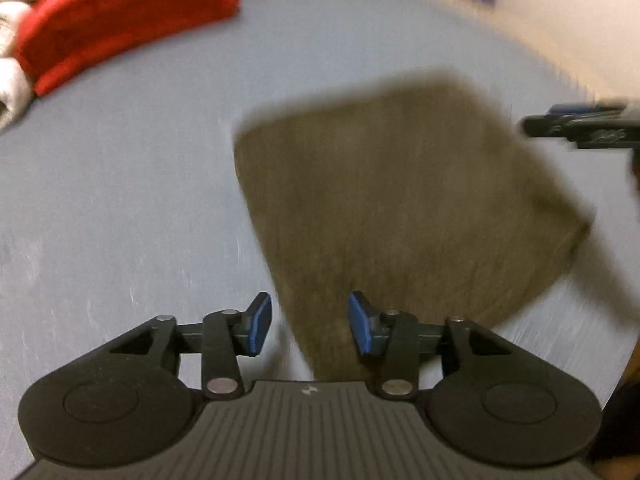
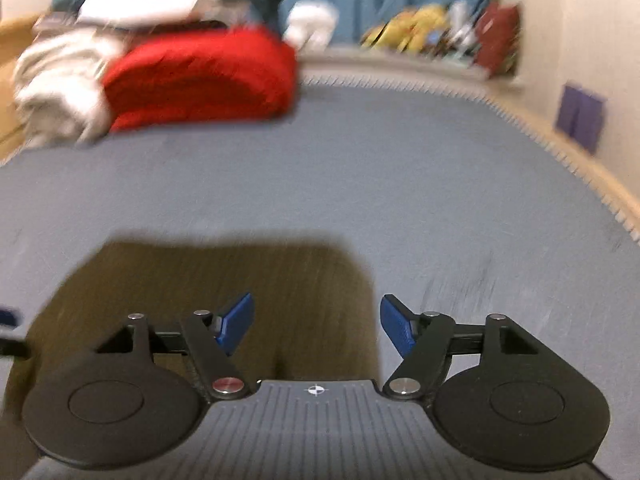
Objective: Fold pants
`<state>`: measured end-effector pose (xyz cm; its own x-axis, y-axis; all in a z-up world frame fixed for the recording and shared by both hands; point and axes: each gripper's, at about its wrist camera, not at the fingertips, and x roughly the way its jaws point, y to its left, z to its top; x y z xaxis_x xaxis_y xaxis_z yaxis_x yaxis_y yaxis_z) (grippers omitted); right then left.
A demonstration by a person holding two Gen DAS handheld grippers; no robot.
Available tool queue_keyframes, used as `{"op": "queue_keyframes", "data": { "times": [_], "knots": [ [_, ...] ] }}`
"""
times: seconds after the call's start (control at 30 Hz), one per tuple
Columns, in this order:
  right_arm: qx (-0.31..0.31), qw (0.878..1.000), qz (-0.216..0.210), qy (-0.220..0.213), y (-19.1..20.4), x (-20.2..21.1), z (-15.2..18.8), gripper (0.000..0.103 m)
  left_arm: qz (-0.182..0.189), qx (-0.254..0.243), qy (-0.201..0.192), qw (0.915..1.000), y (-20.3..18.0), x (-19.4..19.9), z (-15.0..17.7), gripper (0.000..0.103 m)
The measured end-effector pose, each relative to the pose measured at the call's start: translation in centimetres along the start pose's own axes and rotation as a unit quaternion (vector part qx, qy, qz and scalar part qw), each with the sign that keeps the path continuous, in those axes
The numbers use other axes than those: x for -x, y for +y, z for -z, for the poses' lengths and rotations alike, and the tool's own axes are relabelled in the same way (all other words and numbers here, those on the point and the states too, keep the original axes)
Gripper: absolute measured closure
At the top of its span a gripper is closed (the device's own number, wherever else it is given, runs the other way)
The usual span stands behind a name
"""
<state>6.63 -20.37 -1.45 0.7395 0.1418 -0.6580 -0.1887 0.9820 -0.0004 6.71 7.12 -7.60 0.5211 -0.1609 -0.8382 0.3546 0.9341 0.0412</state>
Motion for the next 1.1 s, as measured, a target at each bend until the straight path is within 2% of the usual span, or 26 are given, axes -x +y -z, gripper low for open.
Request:
{"op": "queue_keyframes", "data": {
  "times": [0.03, 0.07, 0.1, 0.13, 0.2, 0.23, 0.27, 0.33, 0.4, 0.43, 0.53, 0.6, 0.63, 0.73, 0.8, 0.87, 0.9, 0.93, 0.97, 1.0, 1.03, 1.1],
  "knots": [
    [0.012, 0.999, -0.006, 0.039, 0.0, -0.4, 1.0, 0.023, -0.003, -0.008, 0.000, 1.0000, -0.3, -0.1, 0.4, 0.050],
    [0.032, 0.995, -0.001, 0.093, 0.2, -1.1, 2.5, 0.022, -0.007, -0.006, -0.004, 0.9999, -0.3, 0.3, 0.5, 0.046],
    [0.048, 0.991, 0.013, 0.128, 0.3, -1.6, 3.9, 0.022, -0.012, 0.006, -0.011, 0.9999, -0.2, 1.1, 0.4, 0.044],
    [0.046, 0.991, 0.017, 0.127, 0.0, -1.3, 4.9, 0.022, -0.018, 0.015, -0.018, 0.9996, -0.3, 1.8, 0.3, 0.043],
    [0.014, 0.992, 0.025, 0.123, -0.7, 0.2, 4.6, 0.022, -0.039, 0.024, -0.051, 0.9976, -0.6, 3.8, 0.3, 0.034],
    [0.004, 0.993, 0.033, 0.111, -0.7, 1.4, 3.9, 0.022, -0.043, 0.028, -0.071, 0.9961, -1.0, 5.0, 0.3, 0.021],
    [-0.005, 0.996, 0.033, 0.084, -0.7, 3.0, 3.4, 0.021, -0.045, 0.033, -0.094, 0.9940, -1.4, 6.3, 0.4, 0.013],
    [-0.030, 0.999, 0.021, 0.036, -0.4, 6.6, 2.4, 0.014, -0.052, 0.043, -0.134, 0.9886, -2.3, 8.4, 0.5, 0.008],
    [-0.049, 0.999, 0.014, 0.000, 0.0, 9.4, 2.1, 0.011, -0.077, 0.047, -0.174, 0.9806, -3.7, 10.3, 0.4, 0.008],
    [-0.052, 0.999, 0.011, -0.012, 0.3, 10.7, 2.2, 0.011, -0.092, 0.052, -0.189, 0.9763, -4.3, 11.0, 0.4, 0.008],
    [-0.050, 0.998, 0.002, -0.036, 1.4, 13.3, 2.6, 0.010, -0.102, 0.076, -0.213, 0.9687, -5.6, 12.8, 0.2, 0.008],
    [-0.052, 0.997, -0.002, -0.054, 1.8, 14.1, 3.3, 0.007, -0.102, 0.100, -0.201, 0.9692, -6.1, 14.0, 0.1, 0.007],
    [-0.056, 0.997, 0.001, -0.059, 1.7, 14.1, 3.5, 0.007, -0.090, 0.112, -0.181, 0.9728, -6.3, 14.6, 0.1, 0.000],
    [-0.051, 0.998, 0.014, -0.034, 1.5, 13.1, 3.7, 0.007, -0.070, 0.145, -0.137, 0.9773, -6.9, 15.8, 0.9, 0.000],
    [-0.045, 0.998, -0.009, -0.030, 1.2, 12.7, 3.9, 0.007, -0.084, 0.152, -0.132, 0.9759, -7.8, 15.7, 2.0, 0.000],
    [-0.036, 0.999, -0.008, -0.016, 1.9, 12.6, 4.3, 0.006, -0.098, 0.162, -0.149, 0.9705, -8.4, 14.8, 3.6, 0.000],
    [-0.034, 0.999, -0.006, -0.009, 1.9, 12.3, 4.5, 0.006, -0.107, 0.160, -0.138, 0.9715, -8.6, 13.9, 4.3, 0.000],
    [-0.035, 0.999, -0.005, -0.002, 1.8, 11.9, 4.8, 0.004, -0.117, 0.164, -0.104, 0.9740, -8.9, 13.2, 4.4, 0.000],
    [-0.035, 0.999, -0.002, 0.009, 1.9, 11.4, 5.2, 0.003, -0.105, 0.175, -0.075, 0.9760, -8.9, 12.7, 4.4, 0.000],
    [-0.032, 0.999, 0.000, 0.025, 2.0, 10.7, 5.4, 0.003, -0.078, 0.178, -0.081, 0.9775, -8.8, 12.6, 4.6, 0.000],
    [-0.029, 0.999, 0.001, 0.038, 2.0, 10.1, 5.6, 0.003, -0.076, 0.168, -0.089, 0.9788, -9.1, 12.5, 4.7, 0.000],
    [-0.022, 0.998, 0.001, 0.052, 2.2, 9.4, 6.0, 0.003, -0.113, 0.149, -0.081, 0.9790, -9.6, 11.8, 4.2, 0.000]
  ]
}}
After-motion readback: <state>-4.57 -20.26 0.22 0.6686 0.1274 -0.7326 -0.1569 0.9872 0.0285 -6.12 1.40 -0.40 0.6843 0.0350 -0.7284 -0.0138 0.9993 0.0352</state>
